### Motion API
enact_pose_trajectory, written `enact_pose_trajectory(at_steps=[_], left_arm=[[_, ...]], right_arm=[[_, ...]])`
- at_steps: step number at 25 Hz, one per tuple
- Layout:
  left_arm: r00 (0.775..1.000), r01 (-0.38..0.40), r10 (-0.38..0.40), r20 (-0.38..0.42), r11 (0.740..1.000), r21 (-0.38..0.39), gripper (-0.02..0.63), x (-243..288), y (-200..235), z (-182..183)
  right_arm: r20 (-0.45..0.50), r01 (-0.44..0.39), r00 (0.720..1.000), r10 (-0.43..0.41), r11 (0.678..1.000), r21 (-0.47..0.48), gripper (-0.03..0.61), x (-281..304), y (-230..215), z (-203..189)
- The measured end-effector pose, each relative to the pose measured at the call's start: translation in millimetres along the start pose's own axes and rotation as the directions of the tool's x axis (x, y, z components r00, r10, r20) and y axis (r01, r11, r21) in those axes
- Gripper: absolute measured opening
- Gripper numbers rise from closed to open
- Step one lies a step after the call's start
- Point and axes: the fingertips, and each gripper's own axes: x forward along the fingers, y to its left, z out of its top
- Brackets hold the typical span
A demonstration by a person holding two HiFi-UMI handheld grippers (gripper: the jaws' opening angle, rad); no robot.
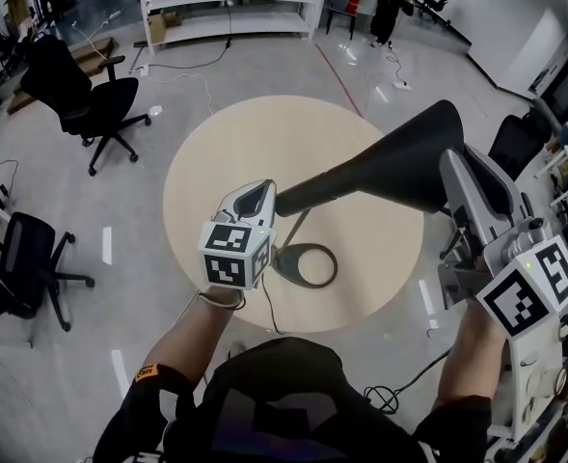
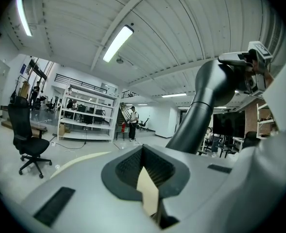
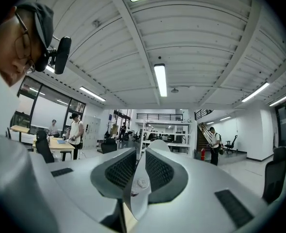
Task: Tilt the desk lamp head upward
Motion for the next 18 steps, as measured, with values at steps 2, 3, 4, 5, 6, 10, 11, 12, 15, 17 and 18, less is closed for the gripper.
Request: enact_pose_trajectory(at_steps=[2, 3, 4, 5, 6, 10, 11, 12, 15, 17, 18], left_arm=[[1.0, -0.001, 0.001, 0.003, 1.0, -0.004, 0.044, 0.3, -2.3, 0.0], [1.0, -0.002, 0.002, 0.003, 1.0, -0.006, 0.044, -0.5, -2.4, 0.1], [1.0, 0.0, 0.0, 0.003, 1.0, -0.007, 0.044, -1.5, -2.2, 0.1], [1.0, 0.003, -0.003, 0.002, 1.0, -0.008, 0.044, -2.5, -1.8, 0.4], [1.0, 0.007, -0.007, 0.0, 1.0, -0.006, 0.044, -3.1, -1.6, 0.9], [1.0, 0.019, -0.019, -0.009, 1.0, 0.009, 0.046, -2.4, -4.8, 3.1], [1.0, 0.018, -0.018, -0.012, 1.0, 0.011, 0.046, -2.4, -5.0, 3.7], [1.0, 0.016, -0.016, -0.012, 1.0, 0.011, 0.046, -2.4, -4.2, 4.3], [1.0, 0.015, -0.015, -0.014, 1.0, 0.015, 0.046, 0.5, 5.2, 3.9], [1.0, 0.02, -0.02, -0.017, 1.0, 0.024, 0.046, 3.3, 10.2, 3.4], [1.0, 0.025, -0.025, -0.019, 0.999, 0.027, 0.046, 3.9, 9.8, 3.9]], right_arm=[[-0.004, 0.004, 1.0, -0.004, 1.0, -0.009, 0.067, 0.8, 0.4, 2.2], [-0.007, 0.008, 1.0, -0.008, 1.0, -0.01, 0.067, 1.0, 1.0, 2.8], [-0.01, 0.012, 1.0, -0.012, 1.0, -0.01, 0.067, 1.3, 2.0, 3.2], [-0.012, 0.015, 1.0, -0.015, 1.0, -0.01, 0.067, 1.6, 3.0, 3.6], [-0.012, 0.019, 1.0, -0.019, 1.0, -0.009, 0.067, 1.7, 3.3, 4.1], [0.012, 0.031, 0.999, -0.031, 1.0, 0.002, 0.067, -2.0, -0.1, 6.8], [0.021, 0.035, 0.999, -0.035, 0.999, 0.0, 0.067, -3.2, -0.2, 7.9], [0.029, 0.041, 0.999, -0.041, 0.999, -0.005, 0.067, -3.5, 0.3, 8.8], [0.059, 0.065, 0.996, -0.064, 0.998, -0.022, 0.067, 1.4, 3.3, 7.2], [0.083, 0.085, 0.993, -0.083, 0.996, -0.03, 0.067, 3.9, 4.1, 4.8], [0.095, 0.095, 0.991, -0.091, 0.995, -0.029, 0.067, 2.8, 3.2, 4.3]])
